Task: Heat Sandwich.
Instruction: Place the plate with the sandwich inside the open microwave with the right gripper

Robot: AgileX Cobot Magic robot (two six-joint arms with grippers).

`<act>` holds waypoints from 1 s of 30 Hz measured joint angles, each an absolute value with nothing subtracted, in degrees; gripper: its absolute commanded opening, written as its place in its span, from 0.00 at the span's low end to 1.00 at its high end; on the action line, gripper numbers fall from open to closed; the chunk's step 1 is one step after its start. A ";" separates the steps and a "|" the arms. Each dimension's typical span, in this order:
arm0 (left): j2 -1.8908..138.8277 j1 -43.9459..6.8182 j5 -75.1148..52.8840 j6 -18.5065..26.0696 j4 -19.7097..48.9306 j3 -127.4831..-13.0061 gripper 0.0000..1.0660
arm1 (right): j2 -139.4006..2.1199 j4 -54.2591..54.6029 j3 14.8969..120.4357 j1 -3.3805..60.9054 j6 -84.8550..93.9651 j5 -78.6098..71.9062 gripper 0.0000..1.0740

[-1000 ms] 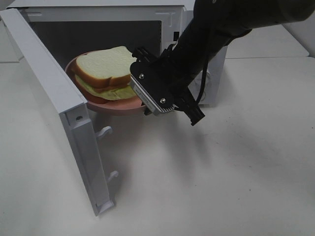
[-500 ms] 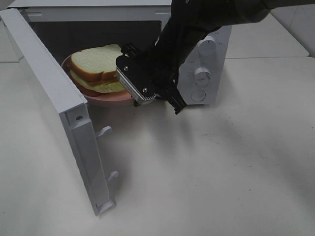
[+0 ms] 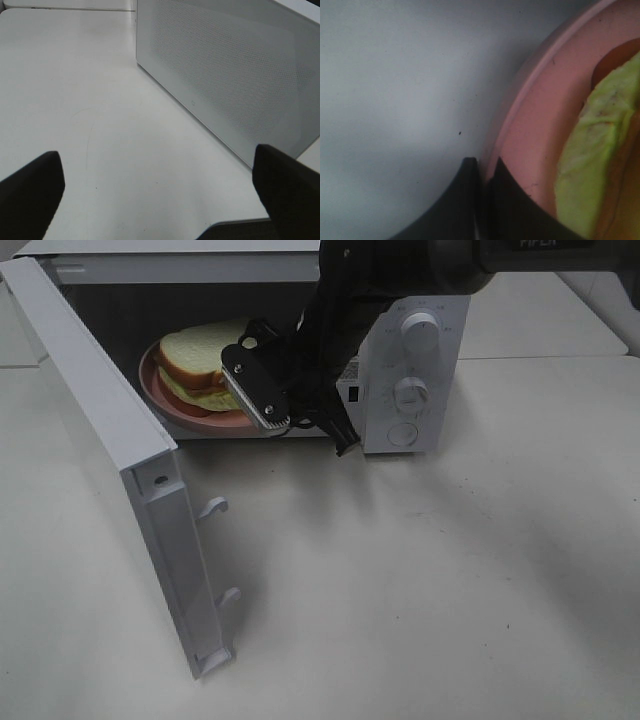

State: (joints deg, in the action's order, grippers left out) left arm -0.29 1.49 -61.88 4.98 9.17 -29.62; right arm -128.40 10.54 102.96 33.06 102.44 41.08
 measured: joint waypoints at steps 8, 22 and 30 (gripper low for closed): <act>-0.29 1.49 -61.88 4.98 9.17 -29.62 0.91 | -132.41 7.96 109.49 34.32 96.20 41.65 0.00; -0.29 1.49 -61.88 4.98 9.17 -29.62 0.91 | -139.29 1.78 120.61 35.29 83.94 42.63 0.00; -0.29 1.49 -61.88 4.98 9.17 -29.62 0.91 | -141.98 0.40 124.79 35.29 80.16 42.57 0.00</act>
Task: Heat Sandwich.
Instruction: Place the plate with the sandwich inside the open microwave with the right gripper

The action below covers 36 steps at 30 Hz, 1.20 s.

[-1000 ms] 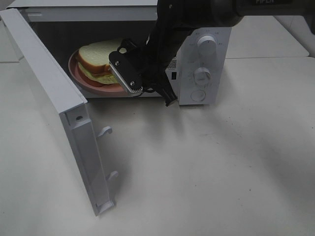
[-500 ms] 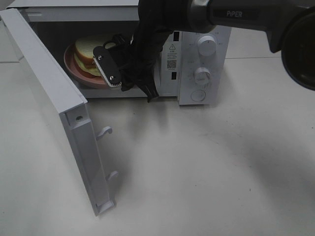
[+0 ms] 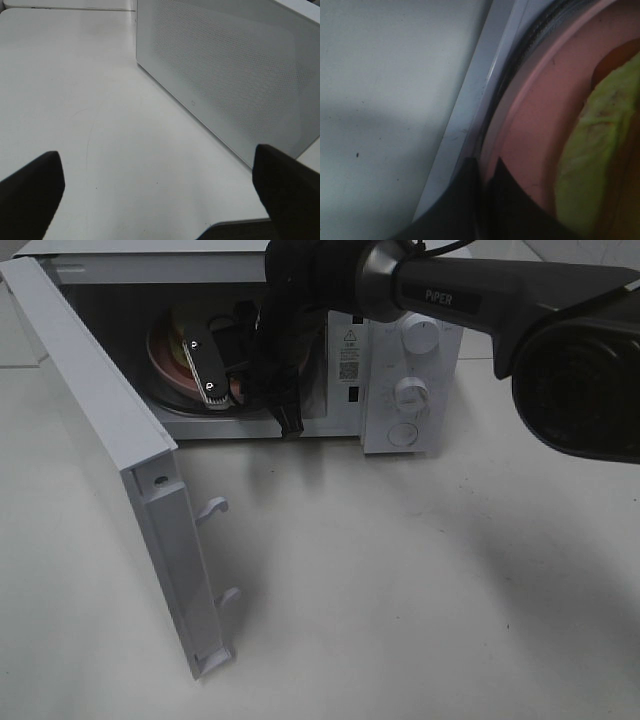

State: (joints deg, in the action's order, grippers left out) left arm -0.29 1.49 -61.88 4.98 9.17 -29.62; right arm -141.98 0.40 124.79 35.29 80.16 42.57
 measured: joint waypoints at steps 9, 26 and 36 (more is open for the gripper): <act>-0.29 1.49 -61.88 4.98 9.17 -29.62 0.91 | -143.58 -0.63 125.25 35.29 77.35 40.16 0.00; -0.29 1.49 -61.88 4.98 9.17 -29.62 0.91 | -143.18 -0.97 124.73 35.29 73.28 37.59 0.46; -0.29 1.49 -61.88 4.98 9.17 -29.62 0.91 | -138.37 -1.03 115.97 35.29 73.34 32.95 0.74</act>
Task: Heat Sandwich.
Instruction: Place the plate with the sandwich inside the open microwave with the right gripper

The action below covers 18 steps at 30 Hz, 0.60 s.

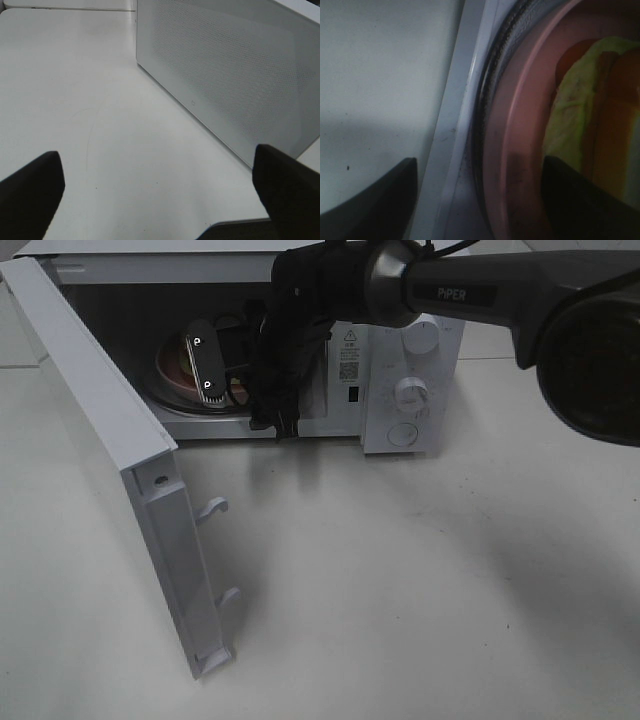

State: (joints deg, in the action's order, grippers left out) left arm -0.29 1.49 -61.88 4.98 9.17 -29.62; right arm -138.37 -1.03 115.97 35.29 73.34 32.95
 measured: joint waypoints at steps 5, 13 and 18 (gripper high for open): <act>-0.29 1.49 -61.88 4.98 9.17 -29.62 0.91 | -134.53 -1.03 109.89 35.29 73.28 29.16 0.75; -0.29 1.49 -61.88 4.98 9.17 -29.62 0.91 | -128.57 -1.03 100.78 35.29 73.22 26.99 0.74; -0.29 1.49 -61.88 4.98 9.17 -29.62 0.91 | -125.42 -1.03 95.97 35.29 73.22 26.30 0.73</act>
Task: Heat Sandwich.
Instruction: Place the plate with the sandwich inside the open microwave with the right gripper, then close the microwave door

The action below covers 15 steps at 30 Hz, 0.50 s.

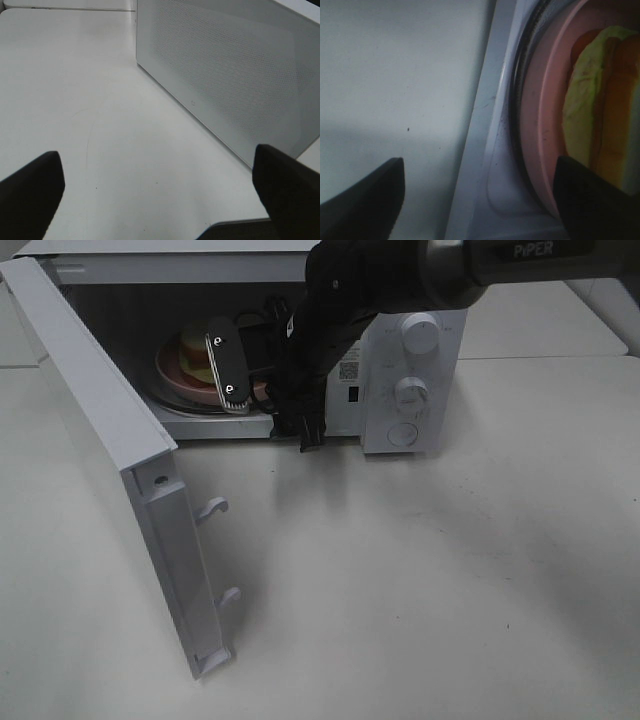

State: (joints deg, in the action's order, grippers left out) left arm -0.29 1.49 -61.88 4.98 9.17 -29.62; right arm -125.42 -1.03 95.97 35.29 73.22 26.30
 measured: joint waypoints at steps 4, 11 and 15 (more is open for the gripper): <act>-0.29 1.49 -61.88 4.98 9.17 -29.62 0.91 | -121.24 -1.03 90.30 35.29 73.22 25.21 0.72; -0.29 1.49 -61.88 4.98 9.17 -29.62 0.91 | -116.02 -1.03 83.42 35.29 70.99 22.63 0.71; -0.29 1.49 -61.88 4.98 9.17 -29.62 0.91 | -112.82 -1.03 79.35 35.29 68.75 20.86 0.71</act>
State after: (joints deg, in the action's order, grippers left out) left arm -0.29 1.49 -61.88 4.98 9.17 -29.62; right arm -112.82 -1.03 79.35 35.29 68.75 20.86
